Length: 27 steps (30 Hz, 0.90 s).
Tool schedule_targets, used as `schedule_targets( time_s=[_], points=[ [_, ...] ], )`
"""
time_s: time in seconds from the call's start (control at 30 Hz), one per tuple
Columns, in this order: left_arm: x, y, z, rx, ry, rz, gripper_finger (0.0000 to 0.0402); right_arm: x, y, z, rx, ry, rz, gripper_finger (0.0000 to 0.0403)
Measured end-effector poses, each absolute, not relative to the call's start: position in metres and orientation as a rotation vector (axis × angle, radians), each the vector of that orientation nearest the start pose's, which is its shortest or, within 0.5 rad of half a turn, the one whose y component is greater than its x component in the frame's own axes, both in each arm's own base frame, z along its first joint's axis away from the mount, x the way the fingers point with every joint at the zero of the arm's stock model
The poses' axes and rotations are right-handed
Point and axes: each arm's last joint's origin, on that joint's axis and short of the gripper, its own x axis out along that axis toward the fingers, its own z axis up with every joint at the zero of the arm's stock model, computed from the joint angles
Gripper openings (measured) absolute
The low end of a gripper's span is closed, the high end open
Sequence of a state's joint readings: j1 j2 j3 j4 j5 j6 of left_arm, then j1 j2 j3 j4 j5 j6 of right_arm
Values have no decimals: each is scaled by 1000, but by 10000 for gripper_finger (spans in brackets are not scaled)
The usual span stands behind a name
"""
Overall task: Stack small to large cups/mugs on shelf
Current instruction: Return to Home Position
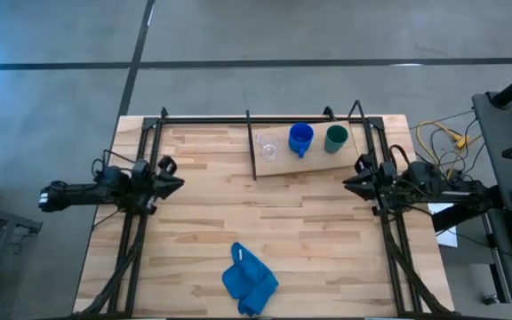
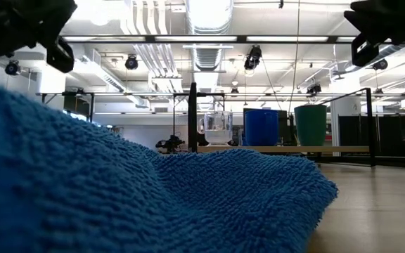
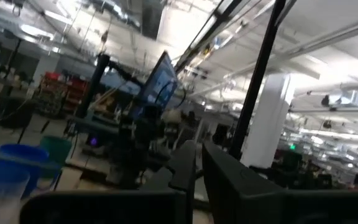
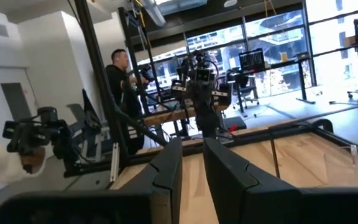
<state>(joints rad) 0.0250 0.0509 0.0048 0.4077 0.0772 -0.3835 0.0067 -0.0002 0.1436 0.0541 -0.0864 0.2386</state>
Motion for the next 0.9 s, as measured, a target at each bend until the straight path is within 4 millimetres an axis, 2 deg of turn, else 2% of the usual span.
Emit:
schedule_targets(
  time_s=[0.2,0.63,0.9],
  points=[
    [97,0,184,-374,-190,-83,15,85,3,214,235,-154,113,61],
    [100,2,172,-373,-71,4,15,86,4,208,206,-92,129,61],
    [99,2,167,-330,-19,-4,15,86,4,204,198,-54,125,61]
  ],
)
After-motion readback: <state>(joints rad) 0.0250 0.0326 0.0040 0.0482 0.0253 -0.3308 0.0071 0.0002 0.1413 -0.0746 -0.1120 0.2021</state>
